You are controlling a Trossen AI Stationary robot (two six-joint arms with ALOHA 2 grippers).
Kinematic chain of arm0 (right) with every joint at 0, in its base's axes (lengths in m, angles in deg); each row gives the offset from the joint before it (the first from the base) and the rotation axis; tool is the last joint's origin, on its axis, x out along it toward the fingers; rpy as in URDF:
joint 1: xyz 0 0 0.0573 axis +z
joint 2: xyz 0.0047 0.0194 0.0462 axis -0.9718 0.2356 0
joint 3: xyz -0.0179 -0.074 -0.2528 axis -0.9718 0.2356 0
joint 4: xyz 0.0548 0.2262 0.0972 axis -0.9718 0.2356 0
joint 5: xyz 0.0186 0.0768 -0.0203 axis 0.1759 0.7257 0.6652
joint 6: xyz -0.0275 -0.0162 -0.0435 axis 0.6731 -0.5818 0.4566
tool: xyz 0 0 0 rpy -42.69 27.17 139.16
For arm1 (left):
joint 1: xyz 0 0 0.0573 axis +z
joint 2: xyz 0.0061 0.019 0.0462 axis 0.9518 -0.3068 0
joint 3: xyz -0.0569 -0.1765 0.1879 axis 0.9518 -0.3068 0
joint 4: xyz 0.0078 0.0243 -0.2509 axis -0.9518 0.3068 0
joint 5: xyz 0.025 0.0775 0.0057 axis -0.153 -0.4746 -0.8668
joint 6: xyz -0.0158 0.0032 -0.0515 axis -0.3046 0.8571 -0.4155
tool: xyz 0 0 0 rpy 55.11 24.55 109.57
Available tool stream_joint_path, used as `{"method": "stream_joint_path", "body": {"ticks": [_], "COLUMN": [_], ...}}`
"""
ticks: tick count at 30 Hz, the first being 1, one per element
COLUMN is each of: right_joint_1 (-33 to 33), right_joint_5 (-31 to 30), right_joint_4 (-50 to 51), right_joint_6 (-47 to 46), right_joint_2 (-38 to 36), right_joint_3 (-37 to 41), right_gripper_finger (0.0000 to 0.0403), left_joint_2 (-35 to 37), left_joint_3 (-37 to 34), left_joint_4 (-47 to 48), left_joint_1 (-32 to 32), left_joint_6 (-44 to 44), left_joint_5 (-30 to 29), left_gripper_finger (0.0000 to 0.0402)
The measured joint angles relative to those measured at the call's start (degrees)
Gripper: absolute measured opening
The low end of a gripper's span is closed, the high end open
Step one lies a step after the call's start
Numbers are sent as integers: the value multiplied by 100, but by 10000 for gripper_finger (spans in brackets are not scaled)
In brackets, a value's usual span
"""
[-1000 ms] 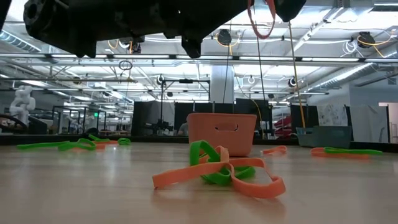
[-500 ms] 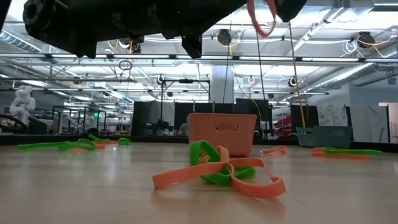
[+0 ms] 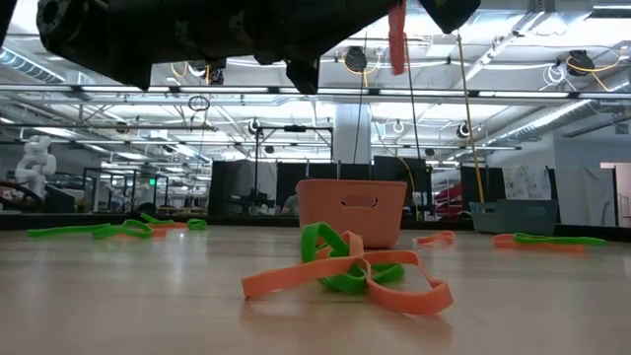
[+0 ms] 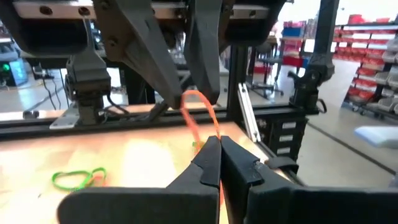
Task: Sort rubber bands into baskets
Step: Put the orange rubber band into the green bin
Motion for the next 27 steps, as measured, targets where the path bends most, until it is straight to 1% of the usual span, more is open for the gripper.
{"method": "stream_joint_path", "body": {"ticks": [4, 7, 11, 15, 18, 21, 25, 27], "right_joint_1": [0, 0, 0, 0, 0, 0, 2, 0], "right_joint_5": [0, 4, 2, 4, 4, 1, -149, -188], "right_joint_4": [273, 623, 989, 1032, 1028, 1017, 1004, 1004], "right_joint_6": [29, 2, -160, -257, -280, -284, -284, -284], "right_joint_2": [1, 1, 1, 1, 1, 1, 1, 1], "right_joint_3": [0, 0, 0, 2, 2, 2, 2, 2], "right_gripper_finger": [119, 144, 162, 168, 169, 169, 169, 169], "left_joint_2": [434, 954, 1744, 2526, 3024, 3451, 3851, 3950], "left_joint_3": [-3, -3, -3, -3, -3, -3, -3, -3], "left_joint_4": [999, 2052, 3342, 4777, 5905, 7049, 8380, 8841], "left_joint_1": [-36, -116, -325, -620, -881, -1157, -1621, -1900], "left_joint_6": [-22, -26, -74, -620, -1269, -2145, -3653, -4450], "left_joint_5": [0, 0, -100, -364, -431, -205, 88, 241], "left_gripper_finger": [1, 1, 1, 0, 0, 0, 0, 0]}}
